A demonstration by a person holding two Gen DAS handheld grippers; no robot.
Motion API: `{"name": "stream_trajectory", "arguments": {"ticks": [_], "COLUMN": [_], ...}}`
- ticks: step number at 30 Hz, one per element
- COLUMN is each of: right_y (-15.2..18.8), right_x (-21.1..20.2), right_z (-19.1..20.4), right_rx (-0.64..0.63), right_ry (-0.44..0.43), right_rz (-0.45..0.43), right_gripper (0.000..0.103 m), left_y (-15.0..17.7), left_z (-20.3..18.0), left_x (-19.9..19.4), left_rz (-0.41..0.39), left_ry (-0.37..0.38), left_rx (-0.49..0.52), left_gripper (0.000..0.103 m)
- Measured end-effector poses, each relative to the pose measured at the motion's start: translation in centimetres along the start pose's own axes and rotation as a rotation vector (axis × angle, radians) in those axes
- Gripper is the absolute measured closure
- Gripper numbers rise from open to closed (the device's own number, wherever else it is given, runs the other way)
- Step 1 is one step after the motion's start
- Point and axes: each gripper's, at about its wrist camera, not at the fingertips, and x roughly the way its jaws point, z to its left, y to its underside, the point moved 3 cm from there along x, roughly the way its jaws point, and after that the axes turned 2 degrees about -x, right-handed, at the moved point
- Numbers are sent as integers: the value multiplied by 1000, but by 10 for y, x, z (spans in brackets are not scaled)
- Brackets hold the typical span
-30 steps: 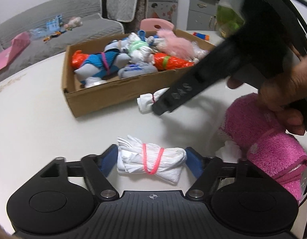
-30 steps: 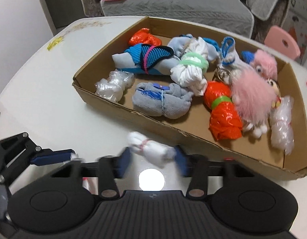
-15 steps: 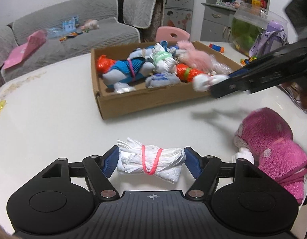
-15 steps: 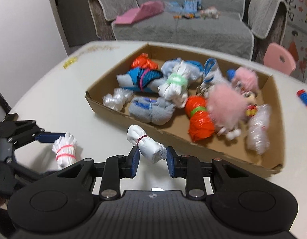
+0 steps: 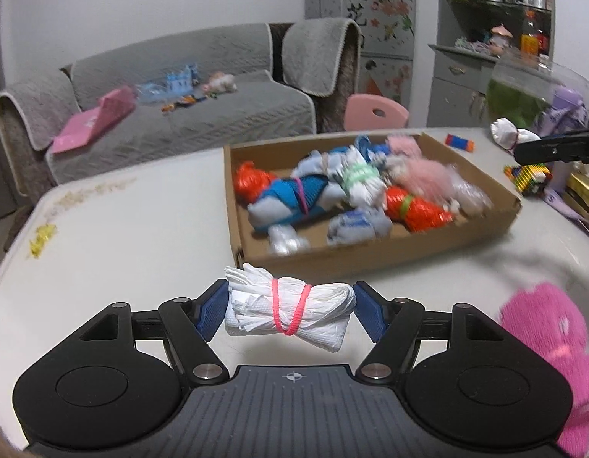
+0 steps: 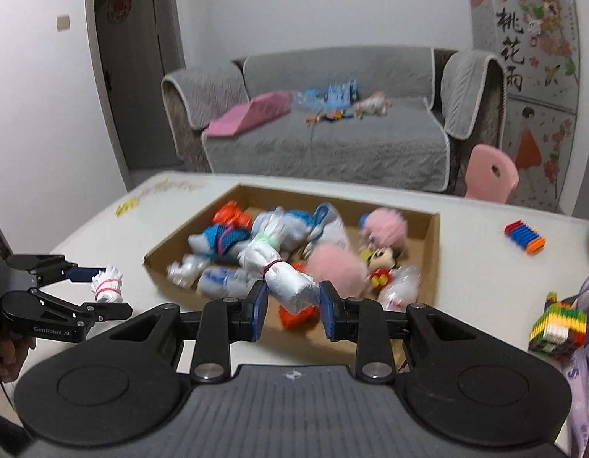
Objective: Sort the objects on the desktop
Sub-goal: 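Lower the pink-banded bundle into the box with the left gripper while the right lowers the red-banded roll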
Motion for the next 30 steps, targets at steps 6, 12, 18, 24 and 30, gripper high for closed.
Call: {"name": "stream_trajectory", "arguments": {"ticks": [6,12,18,24,30], "right_y": [-2,-6,-7,-12,-13], "right_x": [4,17,24,25,28], "right_z": [-15,-27,-30,-30,-30], "right_rx": [5,9,-9,-18,-34], "right_ry": [-27,-40,-41,-48,-37], "right_rz": [-72,-117,-124,-137,-141], "right_gripper": [77,77,77,77,76], "left_y": [-25,-50,-69,-74,-77], "left_z": [5,-3,-6,-20,-23], "left_x": [7,26,47,58,68], "left_rz": [-68,-95,-107,-101,-80], "left_ry": [-51,-80,-108,-122,-141], "left_rx": [-58,-29,-62,-37,-19], "left_gripper": [28,28,28,28,28]}}
